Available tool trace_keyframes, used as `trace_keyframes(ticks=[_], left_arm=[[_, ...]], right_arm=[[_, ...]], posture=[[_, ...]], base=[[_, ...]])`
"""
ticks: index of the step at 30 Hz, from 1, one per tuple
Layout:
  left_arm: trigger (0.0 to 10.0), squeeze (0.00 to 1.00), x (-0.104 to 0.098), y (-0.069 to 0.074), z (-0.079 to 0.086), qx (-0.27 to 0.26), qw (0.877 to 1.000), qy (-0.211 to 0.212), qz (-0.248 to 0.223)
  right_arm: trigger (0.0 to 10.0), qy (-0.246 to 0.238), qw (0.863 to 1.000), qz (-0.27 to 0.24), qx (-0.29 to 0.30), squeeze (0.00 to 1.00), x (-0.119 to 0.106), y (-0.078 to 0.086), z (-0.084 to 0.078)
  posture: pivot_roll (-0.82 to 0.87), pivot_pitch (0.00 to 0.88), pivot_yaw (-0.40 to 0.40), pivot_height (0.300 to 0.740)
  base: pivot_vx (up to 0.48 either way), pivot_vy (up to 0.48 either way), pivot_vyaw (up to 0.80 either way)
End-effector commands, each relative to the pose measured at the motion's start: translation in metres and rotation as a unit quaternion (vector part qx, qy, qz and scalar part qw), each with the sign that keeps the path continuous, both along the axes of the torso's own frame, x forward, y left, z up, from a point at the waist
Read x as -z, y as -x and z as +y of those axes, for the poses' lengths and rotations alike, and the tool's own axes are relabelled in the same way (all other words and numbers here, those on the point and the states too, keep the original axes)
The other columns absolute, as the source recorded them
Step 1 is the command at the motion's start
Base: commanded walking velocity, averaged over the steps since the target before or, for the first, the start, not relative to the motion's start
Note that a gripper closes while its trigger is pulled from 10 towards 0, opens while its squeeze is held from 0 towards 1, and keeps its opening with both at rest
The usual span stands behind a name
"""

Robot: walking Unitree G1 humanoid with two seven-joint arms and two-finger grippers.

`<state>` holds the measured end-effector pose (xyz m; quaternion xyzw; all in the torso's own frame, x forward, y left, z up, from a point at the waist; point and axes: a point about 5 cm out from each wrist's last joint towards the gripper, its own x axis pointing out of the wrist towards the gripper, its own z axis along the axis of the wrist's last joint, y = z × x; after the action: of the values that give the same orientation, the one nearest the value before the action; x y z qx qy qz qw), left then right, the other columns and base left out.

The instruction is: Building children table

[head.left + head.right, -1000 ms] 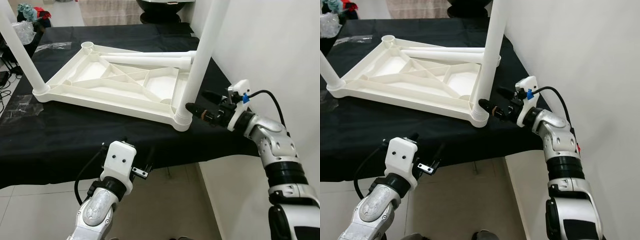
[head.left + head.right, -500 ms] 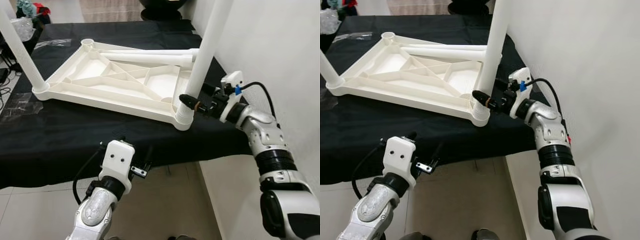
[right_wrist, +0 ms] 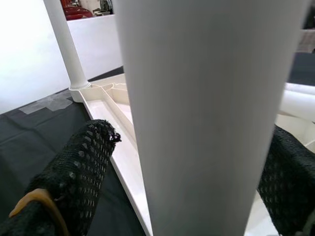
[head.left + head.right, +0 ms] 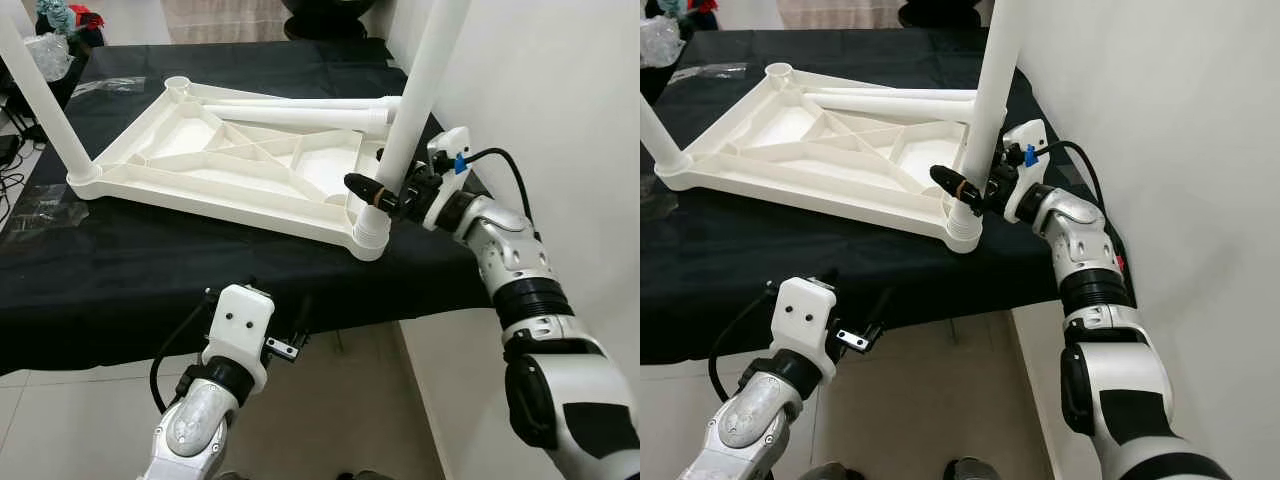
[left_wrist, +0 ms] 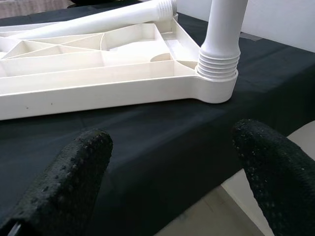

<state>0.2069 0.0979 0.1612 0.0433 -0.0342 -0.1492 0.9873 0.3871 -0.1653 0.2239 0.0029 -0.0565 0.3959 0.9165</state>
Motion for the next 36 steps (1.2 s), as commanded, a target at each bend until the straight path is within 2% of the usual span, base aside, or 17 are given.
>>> trace_keyframes(ticks=[1,11,12,15,16,17,32,36], left_arm=[[10.0,0.00,0.001,0.003,0.000,0.003,1.000,-0.003,0.005],[10.0,0.00,0.003,0.004,0.000,0.003,1.000,-0.006,0.009],[10.0,0.00,0.003,0.004,0.000,0.003,1.000,-0.006,0.009],[10.0,0.00,0.003,0.004,0.000,0.003,1.000,-0.006,0.009],[10.0,0.00,0.003,0.004,0.000,0.003,1.000,-0.006,0.009],[10.0,0.00,0.003,0.004,-0.001,0.002,1.000,-0.006,0.008],[10.0,0.00,-0.001,-0.004,0.003,-0.009,1.000,-0.006,-0.001],[10.0,0.00,-0.004,-0.007,0.005,-0.012,1.000,-0.009,-0.007]], right_arm=[[10.0,-0.001,1.000,-0.009,-0.003,0.00,-0.004,-0.002,0.001],[10.0,-0.007,1.000,-0.011,-0.016,0.00,-0.013,-0.005,-0.003],[9.5,-0.009,1.000,-0.012,-0.015,0.00,-0.014,-0.006,-0.002],[9.5,-0.011,1.000,-0.012,-0.014,0.00,-0.014,-0.006,-0.002],[2.7,-0.010,1.000,-0.013,-0.015,0.00,-0.014,-0.006,0.000],[0.0,-0.013,1.000,-0.012,-0.015,0.00,-0.014,-0.007,0.001],[0.0,-0.003,1.000,-0.012,-0.015,0.00,0.002,-0.005,0.018],[0.0,0.026,0.999,-0.012,0.023,0.00,0.015,-0.004,0.027]], posture=[[0.03,0.114,-0.084,0.740],[0.03,0.117,-0.089,0.740],[0.02,0.123,-0.090,0.740],[0.02,0.123,-0.091,0.740],[0.03,0.123,-0.093,0.740],[0.03,0.123,-0.093,0.740],[0.02,0.135,-0.084,0.740],[0.01,0.142,-0.085,0.740]], base=[[0.000,0.000,0.00],[0.000,0.000,0.00],[0.000,0.000,0.00],[0.000,0.000,0.00],[0.000,0.000,0.00],[0.000,0.000,0.00],[0.000,0.000,0.00],[0.000,0.000,0.00]])
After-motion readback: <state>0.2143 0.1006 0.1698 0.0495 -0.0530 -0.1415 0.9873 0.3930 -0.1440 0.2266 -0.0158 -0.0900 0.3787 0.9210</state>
